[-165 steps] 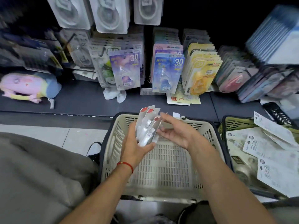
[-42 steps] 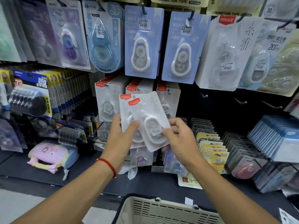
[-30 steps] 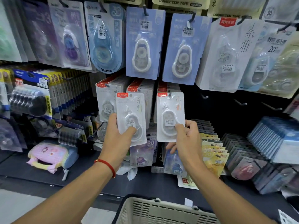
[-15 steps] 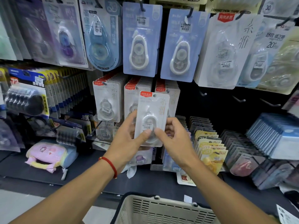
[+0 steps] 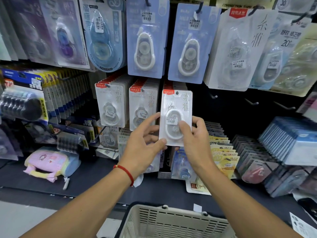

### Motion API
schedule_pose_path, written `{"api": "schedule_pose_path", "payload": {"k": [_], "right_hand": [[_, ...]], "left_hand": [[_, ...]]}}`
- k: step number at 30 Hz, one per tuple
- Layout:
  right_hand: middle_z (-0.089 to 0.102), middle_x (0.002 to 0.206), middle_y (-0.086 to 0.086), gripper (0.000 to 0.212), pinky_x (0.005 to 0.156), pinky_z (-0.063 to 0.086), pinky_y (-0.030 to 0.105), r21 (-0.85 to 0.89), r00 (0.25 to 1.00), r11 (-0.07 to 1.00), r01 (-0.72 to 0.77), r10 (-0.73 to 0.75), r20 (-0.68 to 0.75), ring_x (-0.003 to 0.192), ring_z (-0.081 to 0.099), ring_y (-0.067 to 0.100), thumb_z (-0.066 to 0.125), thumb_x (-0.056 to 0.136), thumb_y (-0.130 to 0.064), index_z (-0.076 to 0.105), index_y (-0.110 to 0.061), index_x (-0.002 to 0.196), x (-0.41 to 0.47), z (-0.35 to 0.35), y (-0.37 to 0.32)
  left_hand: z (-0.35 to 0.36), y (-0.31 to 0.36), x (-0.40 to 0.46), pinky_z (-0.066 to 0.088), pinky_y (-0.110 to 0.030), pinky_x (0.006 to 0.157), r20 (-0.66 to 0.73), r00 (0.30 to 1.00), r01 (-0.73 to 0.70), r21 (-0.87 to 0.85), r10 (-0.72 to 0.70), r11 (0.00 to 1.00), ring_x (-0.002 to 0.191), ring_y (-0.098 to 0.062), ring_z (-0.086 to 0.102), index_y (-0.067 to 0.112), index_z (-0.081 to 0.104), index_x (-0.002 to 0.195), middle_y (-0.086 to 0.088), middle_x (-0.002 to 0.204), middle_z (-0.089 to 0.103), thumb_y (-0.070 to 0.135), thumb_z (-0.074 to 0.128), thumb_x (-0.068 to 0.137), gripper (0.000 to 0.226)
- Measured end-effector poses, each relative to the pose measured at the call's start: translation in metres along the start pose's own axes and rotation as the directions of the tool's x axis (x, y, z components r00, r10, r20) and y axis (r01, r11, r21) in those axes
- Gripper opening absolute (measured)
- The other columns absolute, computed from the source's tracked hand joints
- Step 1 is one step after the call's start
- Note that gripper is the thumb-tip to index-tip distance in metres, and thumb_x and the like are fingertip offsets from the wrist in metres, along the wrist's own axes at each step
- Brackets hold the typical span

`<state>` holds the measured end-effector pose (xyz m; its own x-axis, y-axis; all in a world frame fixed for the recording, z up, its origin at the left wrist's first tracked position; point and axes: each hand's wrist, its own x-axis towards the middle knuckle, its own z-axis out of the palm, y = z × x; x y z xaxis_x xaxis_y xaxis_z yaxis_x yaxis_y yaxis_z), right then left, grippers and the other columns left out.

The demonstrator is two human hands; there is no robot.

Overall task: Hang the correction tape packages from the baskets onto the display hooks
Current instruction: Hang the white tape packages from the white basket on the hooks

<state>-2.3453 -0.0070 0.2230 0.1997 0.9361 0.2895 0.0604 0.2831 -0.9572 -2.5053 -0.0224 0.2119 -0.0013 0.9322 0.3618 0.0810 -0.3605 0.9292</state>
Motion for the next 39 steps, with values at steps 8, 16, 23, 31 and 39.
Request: {"api": "schedule_pose_path", "payload": {"k": [8,16,23,31,39], "right_hand": [[0.049,0.147,0.000,0.054,0.102,0.048,0.035,-0.582,0.943,0.762,0.284,-0.331,0.027,0.128,0.053,0.016,0.062,0.102,-0.032,0.042,-0.023,0.151,-0.001,-0.008,0.016],[-0.011,0.176,-0.005,0.070,0.128,0.020,0.050,-0.811,0.865,0.301,0.502,-0.155,0.478,0.163,-0.005,0.021,0.051,0.105,-0.029,0.019,-0.035,0.167,0.016,-0.014,0.029],[0.022,0.173,0.000,0.049,0.115,0.036,0.043,-0.763,0.878,0.450,0.465,-0.121,0.464,0.152,0.031,0.023,0.056,0.103,-0.023,0.051,-0.023,0.153,-0.012,-0.070,0.067],[0.021,0.171,0.005,0.064,0.113,0.040,0.038,-0.920,0.769,0.175,0.352,0.506,0.391,0.152,0.034,0.029,0.052,0.103,-0.033,0.031,-0.019,0.162,-0.060,-0.186,0.157],[-0.006,0.174,0.015,0.079,0.132,0.004,0.045,-0.972,0.800,0.136,0.194,0.551,0.237,0.162,-0.006,0.031,0.053,0.100,-0.013,0.009,-0.008,0.165,-0.178,-0.235,0.216]], "left_hand": [[-0.003,-0.009,0.001,0.046,-0.003,0.088,0.010,1.000,-0.006,0.339,0.003,0.941,0.112,-0.003,0.063,0.029,0.056,0.148,0.014,0.134,0.062,0.005,0.069,0.095,0.059],[-0.013,-0.021,0.009,0.021,-0.036,0.130,0.065,0.998,-0.060,0.646,0.024,0.761,0.161,-0.015,0.011,0.023,0.042,0.159,0.005,0.174,0.006,0.007,0.071,0.092,0.075],[-0.002,-0.029,-0.011,0.020,-0.023,0.120,0.099,0.994,-0.105,0.750,0.047,0.653,0.151,-0.023,0.029,0.020,0.054,0.149,-0.003,0.164,0.034,0.009,0.069,0.092,0.060],[0.020,-0.080,-0.093,0.045,-0.047,0.109,0.232,0.868,-0.122,0.957,-0.439,0.264,0.146,-0.027,0.033,0.033,0.047,0.148,0.001,0.159,0.035,0.028,0.059,0.095,0.055],[0.000,-0.148,-0.225,0.039,-0.061,0.115,-0.120,0.684,0.287,0.951,-0.719,0.115,0.154,-0.041,0.018,0.044,0.025,0.160,-0.001,0.175,-0.006,0.027,0.064,0.095,0.078]]}}
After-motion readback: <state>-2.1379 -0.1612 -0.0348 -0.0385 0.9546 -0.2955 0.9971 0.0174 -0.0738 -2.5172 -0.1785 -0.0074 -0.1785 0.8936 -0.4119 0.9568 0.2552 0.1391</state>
